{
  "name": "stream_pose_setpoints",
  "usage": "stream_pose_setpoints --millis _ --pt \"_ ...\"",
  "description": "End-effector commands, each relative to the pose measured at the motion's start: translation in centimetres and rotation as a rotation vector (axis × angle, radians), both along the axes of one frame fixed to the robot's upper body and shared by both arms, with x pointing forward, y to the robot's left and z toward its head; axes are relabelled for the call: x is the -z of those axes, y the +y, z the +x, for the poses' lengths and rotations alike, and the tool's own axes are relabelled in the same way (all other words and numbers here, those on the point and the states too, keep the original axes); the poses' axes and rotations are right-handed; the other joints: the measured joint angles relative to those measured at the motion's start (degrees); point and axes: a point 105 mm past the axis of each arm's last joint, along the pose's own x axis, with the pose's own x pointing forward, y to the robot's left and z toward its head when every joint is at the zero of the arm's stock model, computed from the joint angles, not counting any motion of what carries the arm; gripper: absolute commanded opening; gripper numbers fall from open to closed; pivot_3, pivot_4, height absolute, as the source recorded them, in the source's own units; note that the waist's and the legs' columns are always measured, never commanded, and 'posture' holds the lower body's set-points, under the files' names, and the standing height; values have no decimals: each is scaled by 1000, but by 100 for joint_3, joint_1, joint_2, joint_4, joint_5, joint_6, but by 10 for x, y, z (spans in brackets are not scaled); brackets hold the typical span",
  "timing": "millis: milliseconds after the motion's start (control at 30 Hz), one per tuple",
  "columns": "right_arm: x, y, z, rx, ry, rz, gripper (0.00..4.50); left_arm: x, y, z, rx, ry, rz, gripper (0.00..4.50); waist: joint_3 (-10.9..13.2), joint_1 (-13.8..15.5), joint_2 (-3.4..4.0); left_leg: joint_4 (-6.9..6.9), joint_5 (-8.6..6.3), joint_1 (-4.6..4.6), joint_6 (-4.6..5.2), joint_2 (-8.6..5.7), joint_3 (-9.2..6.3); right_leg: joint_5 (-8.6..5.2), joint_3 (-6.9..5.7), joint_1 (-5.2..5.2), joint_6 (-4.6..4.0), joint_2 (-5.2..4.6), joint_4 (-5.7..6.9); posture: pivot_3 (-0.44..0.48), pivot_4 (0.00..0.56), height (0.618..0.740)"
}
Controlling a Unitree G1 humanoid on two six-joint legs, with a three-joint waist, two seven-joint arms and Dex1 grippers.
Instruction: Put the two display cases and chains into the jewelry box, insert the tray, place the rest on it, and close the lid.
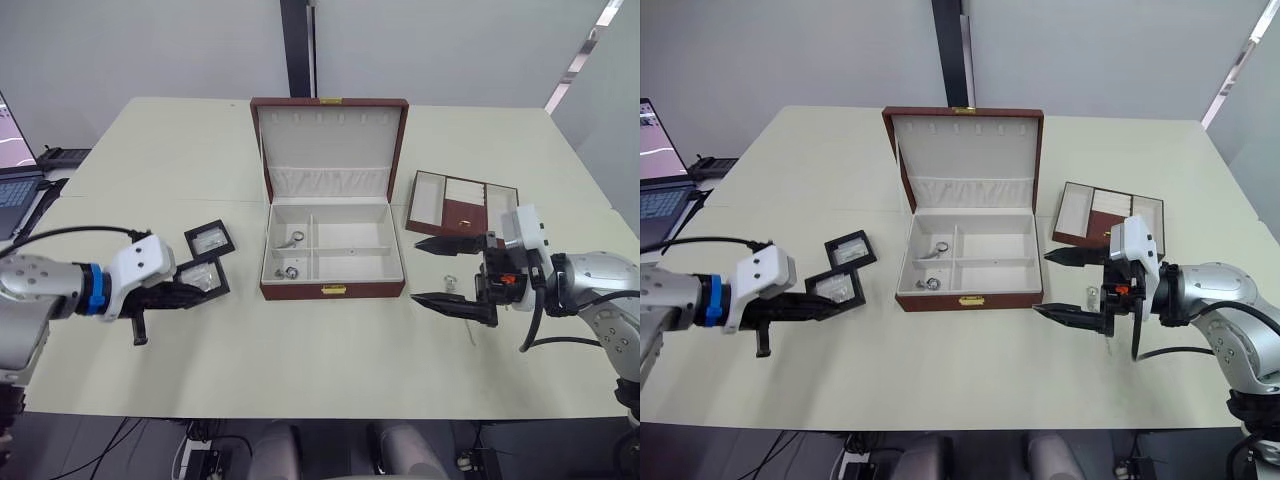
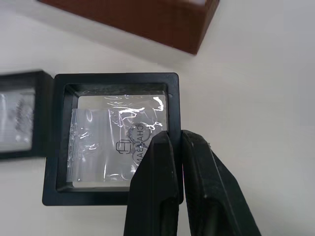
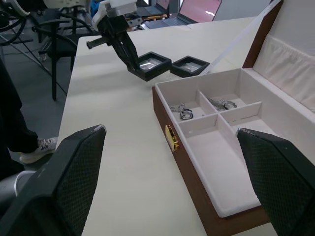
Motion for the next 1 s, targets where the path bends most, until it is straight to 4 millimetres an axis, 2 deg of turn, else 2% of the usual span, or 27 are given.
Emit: stream_pose_setpoints --millis 33,200,300,433,733,1000 --pt "-17 -5 0 53 -67 11 4500 -27 -21 10 69 -39 -6 7 0 5 -1 0 0 -1 0 0 -2 0 -2 0 0 1 1 0 150 740" --pt "-22 -13 2 147 -90 13 4500 -51 -60 29 185 -53 -43 7 0 76 -1 4 0 -4 0 -3 -3 0 -2 1 0 3 0 0 150 740" --pt "-23 -14 1 182 -95 14 4500 -55 -73 37 239 -50 -18 7 0 88 -1 4 0 -3 0 -4 -4 0 0 1 0 5 -1 0 150 740" --pt "-21 -18 -2 247 -102 14 4500 -63 -104 54 338 -56 -5 7 0 106 -2 8 1 -5 1 -3 -11 0 0 0 0 10 1 0 150 740" --pt "-13 -24 -11 347 -86 25 4500 -48 -155 89 430 -89 36 7 1 108 -3 11 1 -10 2 -5 -12 1 4 3 0 10 -2 0 150 740" --pt "-11 -30 -17 409 -84 21 4500 -26 -174 108 436 -93 69 7 1 99 -3 12 1 -9 2 -7 -14 1 6 4 1 10 -1 0 150 740"
